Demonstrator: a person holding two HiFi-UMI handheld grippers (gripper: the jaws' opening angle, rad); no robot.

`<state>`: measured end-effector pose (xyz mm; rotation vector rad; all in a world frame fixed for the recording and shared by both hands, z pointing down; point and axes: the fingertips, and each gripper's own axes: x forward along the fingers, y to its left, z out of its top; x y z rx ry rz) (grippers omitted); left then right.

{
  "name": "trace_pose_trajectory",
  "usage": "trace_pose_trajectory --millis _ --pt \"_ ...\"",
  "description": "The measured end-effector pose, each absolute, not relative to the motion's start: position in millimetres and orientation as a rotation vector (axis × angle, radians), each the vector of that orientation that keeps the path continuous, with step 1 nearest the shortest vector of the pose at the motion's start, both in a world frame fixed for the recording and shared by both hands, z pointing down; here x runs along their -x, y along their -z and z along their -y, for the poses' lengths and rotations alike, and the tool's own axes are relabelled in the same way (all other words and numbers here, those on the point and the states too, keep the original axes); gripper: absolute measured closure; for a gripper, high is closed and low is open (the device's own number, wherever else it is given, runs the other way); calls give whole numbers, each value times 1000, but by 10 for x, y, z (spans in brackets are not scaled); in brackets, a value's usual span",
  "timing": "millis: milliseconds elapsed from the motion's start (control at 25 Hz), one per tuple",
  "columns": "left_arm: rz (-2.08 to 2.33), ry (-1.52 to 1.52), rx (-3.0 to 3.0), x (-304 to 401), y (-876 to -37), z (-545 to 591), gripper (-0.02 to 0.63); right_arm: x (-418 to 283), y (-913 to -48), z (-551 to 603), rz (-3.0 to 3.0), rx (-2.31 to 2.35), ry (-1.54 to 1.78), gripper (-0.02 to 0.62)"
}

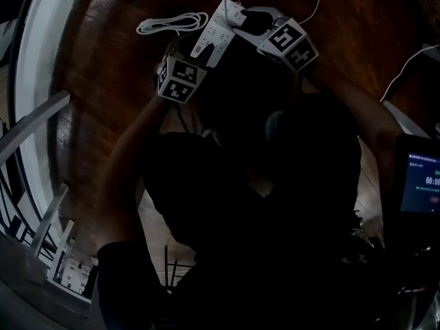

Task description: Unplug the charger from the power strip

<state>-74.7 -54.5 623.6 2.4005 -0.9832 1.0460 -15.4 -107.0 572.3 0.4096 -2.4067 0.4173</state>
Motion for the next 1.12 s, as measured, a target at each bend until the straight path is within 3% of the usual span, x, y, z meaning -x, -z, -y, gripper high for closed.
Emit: trace_pose_trajectory --millis 480,1120 --pt "935 -1106 -2478 478 -6527 577 419 295 -6134 915 2331 -462 -377 374" --pt "1038 -997 -2329 394 -6623 601 430 364 -6298 1003 2281 -502 -306 400"
